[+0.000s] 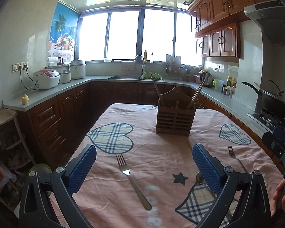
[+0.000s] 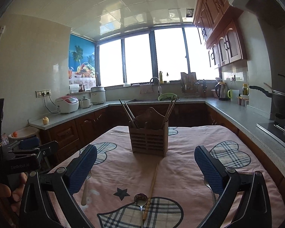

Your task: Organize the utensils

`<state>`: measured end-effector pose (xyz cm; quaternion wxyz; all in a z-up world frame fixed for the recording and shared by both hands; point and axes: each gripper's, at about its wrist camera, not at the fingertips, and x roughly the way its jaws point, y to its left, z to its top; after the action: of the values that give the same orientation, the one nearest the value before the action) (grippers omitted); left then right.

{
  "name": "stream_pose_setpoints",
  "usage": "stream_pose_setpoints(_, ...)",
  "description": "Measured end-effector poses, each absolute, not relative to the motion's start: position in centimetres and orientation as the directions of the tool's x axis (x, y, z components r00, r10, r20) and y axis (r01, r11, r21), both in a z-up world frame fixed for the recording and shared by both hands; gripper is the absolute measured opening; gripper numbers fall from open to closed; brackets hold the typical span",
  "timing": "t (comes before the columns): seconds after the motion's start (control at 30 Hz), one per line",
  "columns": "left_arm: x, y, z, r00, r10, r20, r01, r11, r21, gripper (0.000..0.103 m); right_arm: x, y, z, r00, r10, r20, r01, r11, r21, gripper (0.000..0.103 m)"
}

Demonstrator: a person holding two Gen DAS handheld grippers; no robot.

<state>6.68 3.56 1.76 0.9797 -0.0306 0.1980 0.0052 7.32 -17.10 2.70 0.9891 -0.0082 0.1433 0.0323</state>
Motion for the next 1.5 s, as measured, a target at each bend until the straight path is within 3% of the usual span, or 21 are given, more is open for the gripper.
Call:
stream_pose_setpoints(0.53, 5.0, 2.3, -1.2, 0.921, 0.085, -0.379, -0.081, 0.996, 0.027, 0.102, 4.9, -18.1, -3.2, 0.951, 0.028, -0.308, -0.025, 1.0, 0.014, 0.103)
stream_pose_setpoints(1.5, 4.3, 2.9, -2.0, 0.925, 0.071, -0.373, -0.071, 0.997, 0.013, 0.102, 3.9, -18.1, -3.4, 0.956, 0.031, -0.291, -0.034, 0.999, -0.004, 0.103)
